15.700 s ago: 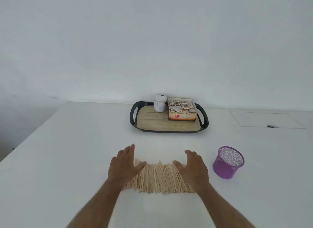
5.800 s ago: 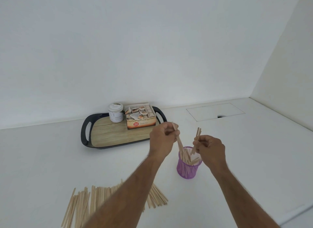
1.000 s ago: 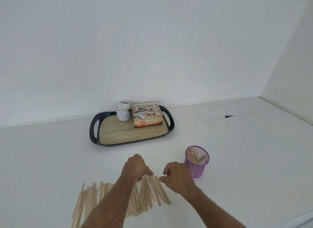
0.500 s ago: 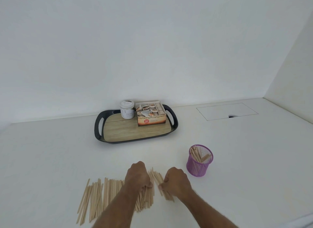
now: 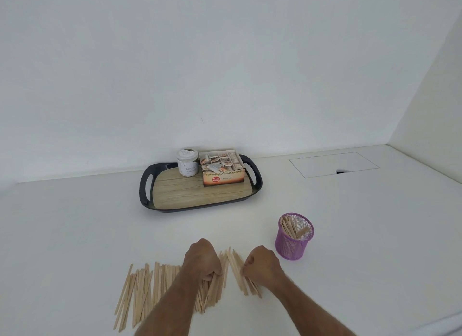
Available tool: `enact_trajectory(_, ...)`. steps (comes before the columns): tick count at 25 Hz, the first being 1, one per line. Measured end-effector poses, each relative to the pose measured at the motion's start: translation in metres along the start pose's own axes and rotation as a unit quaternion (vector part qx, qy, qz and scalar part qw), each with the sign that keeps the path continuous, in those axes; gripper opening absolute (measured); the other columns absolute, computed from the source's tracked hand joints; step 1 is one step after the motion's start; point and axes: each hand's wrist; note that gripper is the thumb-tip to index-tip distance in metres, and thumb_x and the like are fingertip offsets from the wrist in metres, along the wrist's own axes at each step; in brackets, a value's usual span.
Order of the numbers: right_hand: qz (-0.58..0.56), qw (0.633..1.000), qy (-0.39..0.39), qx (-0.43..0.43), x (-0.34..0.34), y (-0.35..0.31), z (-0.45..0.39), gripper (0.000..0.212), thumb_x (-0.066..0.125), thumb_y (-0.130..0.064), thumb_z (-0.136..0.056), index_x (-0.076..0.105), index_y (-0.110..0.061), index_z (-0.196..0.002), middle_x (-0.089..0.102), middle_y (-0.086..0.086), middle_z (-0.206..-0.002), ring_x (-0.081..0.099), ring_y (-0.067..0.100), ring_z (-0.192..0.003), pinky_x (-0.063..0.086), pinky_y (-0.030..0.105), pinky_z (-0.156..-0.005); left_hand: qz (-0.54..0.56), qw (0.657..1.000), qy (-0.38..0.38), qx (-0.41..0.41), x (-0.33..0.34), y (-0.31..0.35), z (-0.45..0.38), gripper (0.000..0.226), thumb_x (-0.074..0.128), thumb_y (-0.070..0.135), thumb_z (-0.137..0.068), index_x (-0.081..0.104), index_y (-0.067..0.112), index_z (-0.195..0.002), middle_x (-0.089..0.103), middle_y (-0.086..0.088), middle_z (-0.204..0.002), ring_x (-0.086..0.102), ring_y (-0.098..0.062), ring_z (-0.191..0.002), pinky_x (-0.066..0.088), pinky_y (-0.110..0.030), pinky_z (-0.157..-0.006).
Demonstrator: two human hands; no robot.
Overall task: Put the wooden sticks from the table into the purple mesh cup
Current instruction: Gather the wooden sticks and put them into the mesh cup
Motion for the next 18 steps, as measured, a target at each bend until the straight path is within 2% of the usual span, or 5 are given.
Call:
enact_trajectory(4,-0.042,0.999,0.007,-0.032,-0.008,0.0,0.002,0.015,0.054,-0.004,-0.068,0.056,-0.013,-0.055,0.054,0.002,-0.055,0.053,0.013,-0.05,0.042,0.025,-0.051,0.02,1.0,0.011,0.012,-0.007,0.005,-0.001,0.021,0.075,-0.009,-0.075,0.073,-0.01,-0.096,0.077,-0.022,-0.087,0.078,-0.031,-0.074,0.066,-0.039,-0.074)
enact_trajectory(6,-0.079,0.996,0.016,-0.032,-0.016,-0.001,0.002,0.015,0.06,-0.005,-0.072,0.06,-0.011,-0.058,0.063,-0.001,-0.056,0.056,0.011,-0.051,0.044,0.026,-0.051,0.016,0.999,0.025,0.03,-0.012,0.012,-0.001,0.009,0.077,-0.006,-0.075,0.071,-0.006,-0.082,0.076,-0.017,-0.075,0.073,-0.027,-0.06,0.066,-0.036,-0.072)
enact_trajectory(9,-0.167,0.985,0.045,-0.015,-0.03,-0.007,0.006,0.011,0.073,-0.012,-0.077,0.064,-0.017,-0.075,0.075,0.0,-0.067,0.067,0.011,-0.056,0.049,0.026,-0.049,0.038,0.997,0.044,0.052,-0.015,0.022,-0.001,0.027,0.082,-0.003,-0.075,0.061,0.009,-0.063,0.068,-0.007,-0.062,0.068,-0.021,-0.053,0.065,-0.034,-0.069)
enact_trajectory(14,-0.231,0.965,0.109,-0.062,-0.061,-0.014,0.013,0.013,0.074,-0.011,-0.08,0.074,-0.022,-0.072,0.075,-0.006,-0.068,0.072,0.012,-0.069,0.061,0.04,-0.074,0.101,0.986,0.068,0.113,-0.012,0.047,0.003,0.018,0.087,0.002,-0.074,0.073,0.013,-0.079,0.074,-0.006,-0.079,0.076,-0.018,-0.071,0.066,-0.034,-0.068)
enact_trajectory(18,-0.221,0.953,0.193,-0.076,-0.095,-0.008,0.017,0.012,0.074,-0.015,-0.082,0.072,-0.023,-0.072,0.074,-0.009,-0.067,0.07,0.008,-0.067,0.06,0.038,-0.075,0.171,0.965,0.058,0.188,-0.01,0.075,0.009,0.015,0.084,0.001,-0.077,0.075,0.014,-0.081,0.075,-0.004,-0.079,0.075,-0.017,-0.077,0.066,-0.034,-0.071)
Point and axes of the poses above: each hand's wrist, its own z-axis away from the middle knuckle, its own x-axis out of the palm, y = z × x
